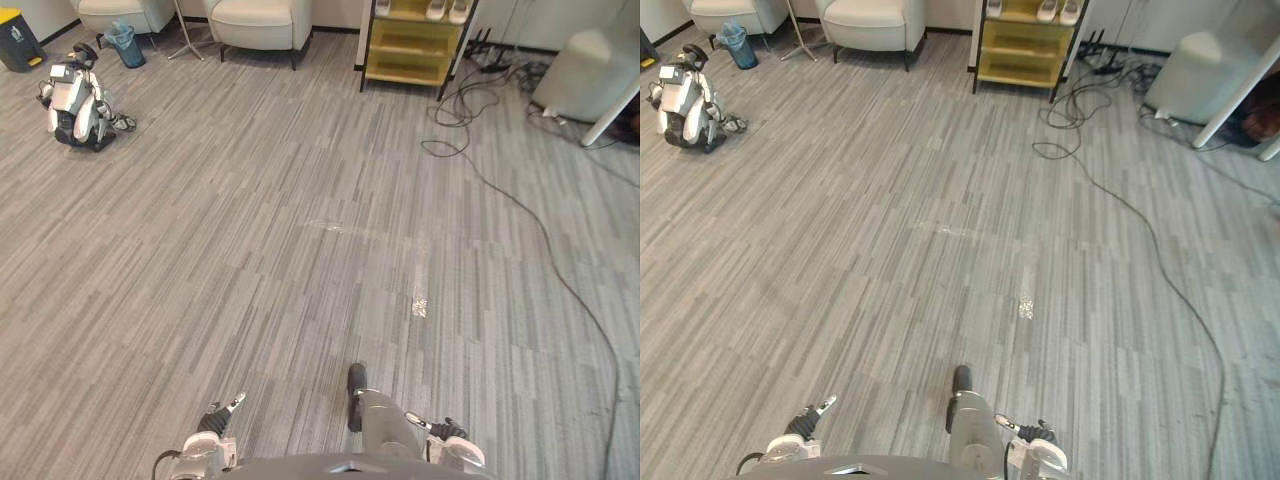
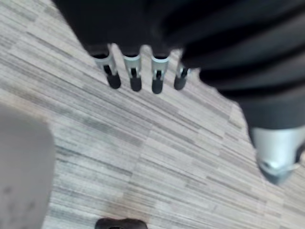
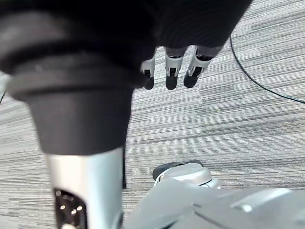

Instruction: Pick up cushions and gather them together orderly.

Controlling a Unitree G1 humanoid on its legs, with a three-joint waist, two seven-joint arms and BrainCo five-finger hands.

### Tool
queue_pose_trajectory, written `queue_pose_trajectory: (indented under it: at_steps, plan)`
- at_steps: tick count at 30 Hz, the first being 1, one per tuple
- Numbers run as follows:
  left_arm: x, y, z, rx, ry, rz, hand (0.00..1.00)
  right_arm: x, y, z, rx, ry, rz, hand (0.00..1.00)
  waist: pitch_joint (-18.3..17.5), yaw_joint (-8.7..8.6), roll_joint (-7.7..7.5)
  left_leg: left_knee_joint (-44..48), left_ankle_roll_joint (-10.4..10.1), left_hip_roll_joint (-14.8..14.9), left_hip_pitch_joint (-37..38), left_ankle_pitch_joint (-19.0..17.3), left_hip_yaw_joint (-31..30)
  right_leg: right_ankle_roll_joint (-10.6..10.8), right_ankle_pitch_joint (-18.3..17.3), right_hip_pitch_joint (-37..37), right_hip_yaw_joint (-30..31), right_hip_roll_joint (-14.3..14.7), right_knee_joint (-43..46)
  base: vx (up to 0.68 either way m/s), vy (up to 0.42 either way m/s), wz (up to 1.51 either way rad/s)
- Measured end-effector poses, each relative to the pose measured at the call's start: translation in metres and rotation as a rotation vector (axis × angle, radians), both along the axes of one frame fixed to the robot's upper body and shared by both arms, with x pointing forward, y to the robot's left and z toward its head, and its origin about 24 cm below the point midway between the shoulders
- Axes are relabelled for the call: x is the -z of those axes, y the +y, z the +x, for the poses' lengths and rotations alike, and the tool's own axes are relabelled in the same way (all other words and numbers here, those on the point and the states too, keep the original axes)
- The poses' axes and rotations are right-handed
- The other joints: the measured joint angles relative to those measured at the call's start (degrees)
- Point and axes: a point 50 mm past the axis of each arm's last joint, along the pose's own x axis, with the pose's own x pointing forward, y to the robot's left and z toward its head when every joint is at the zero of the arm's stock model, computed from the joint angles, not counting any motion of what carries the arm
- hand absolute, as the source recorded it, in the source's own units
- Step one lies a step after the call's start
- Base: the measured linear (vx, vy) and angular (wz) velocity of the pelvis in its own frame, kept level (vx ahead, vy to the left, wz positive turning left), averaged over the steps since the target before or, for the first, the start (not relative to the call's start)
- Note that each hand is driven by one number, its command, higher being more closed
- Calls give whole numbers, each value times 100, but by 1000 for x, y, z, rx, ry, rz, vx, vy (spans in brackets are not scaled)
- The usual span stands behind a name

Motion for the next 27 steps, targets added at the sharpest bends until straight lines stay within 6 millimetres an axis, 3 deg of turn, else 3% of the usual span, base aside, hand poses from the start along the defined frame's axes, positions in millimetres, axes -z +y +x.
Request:
queue_pose_trajectory:
  at_steps: [2,3,5,7,8,10,11,12,13,14,15,16,17,18,19,21,23,24,25,26,27]
  plan:
    - [0,0,1,-10,-6,-3,0,1,0,-3,-1,8,0,0,31,-53,34,1262,1,162,-502,968,-74,-106,-210,383,-42,174,-134,528,-278,-9]
    - [-1,1,3,-11,-13,-2,0,2,0,-8,-3,19,-2,0,94,-26,17,2227,-29,453,-844,1166,102,-234,-290,811,-12,353,-348,440,-179,-18]
    - [-4,2,7,-8,-38,-1,0,3,1,-13,-11,34,-1,0,144,51,-3,3334,55,755,-1316,842,579,-416,-452,1607,135,566,-768,597,-236,-39]
    - [-6,2,11,-5,-60,-2,0,3,2,-12,-19,34,-1,0,154,79,-20,3441,46,667,-1811,559,773,-454,-541,2062,272,594,-1040,477,-168,-34]
    - [-7,2,13,-5,-71,-2,0,3,2,-11,-12,32,0,0,167,109,-10,3272,43,590,-2063,390,856,-442,-555,2260,320,594,-1182,310,-68,-31]
    - [-10,2,19,-3,-101,-3,0,3,1,-11,7,32,3,0,194,243,-41,1962,-33,257,-2297,106,1076,-294,-525,2704,464,526,-1469,355,-18,-39]
    - [-10,2,19,-1,-105,-2,0,3,2,-10,11,30,6,0,203,259,-55,1608,-22,154,-2315,95,1105,-267,-545,2794,507,494,-1522,477,74,-41]
    - [-11,2,21,1,-114,-1,0,3,4,-7,12,21,10,0,235,280,-101,183,-95,-318,-2353,194,1044,-171,-636,3058,627,356,-1695,374,102,-28]
    - [-11,1,21,3,-114,-2,0,3,4,-6,13,18,11,0,234,288,-102,-243,-120,-429,-2340,302,1004,-138,-663,3101,664,321,-1735,435,159,-39]
    - [-11,0,21,7,-113,-3,0,3,4,-6,13,18,10,0,207,344,-55,-1238,-181,-608,-2276,642,848,-77,-741,3160,768,306,-1811,345,180,-44]
    - [-11,0,21,5,-115,-3,0,3,4,-6,11,19,10,0,220,411,13,-1786,-87,-613,-2267,1089,744,-13,-867,3257,902,365,-1833,447,246,-60]
    - [-11,3,21,-5,-115,-1,0,3,8,-4,6,14,19,0,199,480,-31,-1750,71,-630,-2218,1535,756,51,-1031,3302,1032,343,-1761,395,226,-50]
    - [-12,6,21,-3,-118,5,0,4,12,-4,5,14,28,0,181,487,-86,-1652,265,-690,-2228,1659,762,90,-1177,3312,1086,286,-1681,410,226,-30]
    - [-13,12,24,0,-129,21,0,6,18,-5,4,17,45,0,162,469,-229,-1331,510,-841,-2284,1431,804,119,-1483,3301,1139,120,-1413,418,205,-17]
    - [-14,17,25,1,-133,33,0,8,23,-7,1,23,57,0,125,495,-374,-1173,556,-939,-2296,1192,930,145,-1660,3194,1229,-19,-1127,418,193,-22]
    - [-14,20,24,1,-127,42,0,9,27,-5,-10,25,65,0,66,582,-456,-1078,651,-1034,-2151,808,1141,246,-1815,2807,1470,-118,-134,404,190,-53]
    - [-12,22,21,1,-112,45,0,10,28,-6,-9,31,76,0,65,583,-438,-1101,659,-1050,-1891,616,1275,841,-1796,2315,1582,-148,1181,372,188,-43]
    - [-11,26,17,7,-87,56,0,8,27,-2,-10,17,72,0,61,509,-449,-1098,692,-1113,-1630,463,1285,1468,-1646,1971,1580,-197,2226,390,152,-4]
    - [-9,26,14,40,-67,64,0,8,27,0,-11,9,70,0,60,435,-459,-1098,764,-1171,-1320,316,1279,1641,-1550,1717,1416,-260,3107,406,139,7]
    - [-9,28,12,53,-55,70,0,7,26,0,-11,6,68,0,61,406,-421,-1102,777,-1199,-1158,234,1276,1577,-1568,1569,1197,-351,3496,506,116,15]
    - [-7,29,9,56,-40,73,0,7,26,2,-11,0,66,0,70,394,-448,-1176,800,-1254,-836,181,1240,1250,-1713,1381,807,-518,3860,419,70,15]
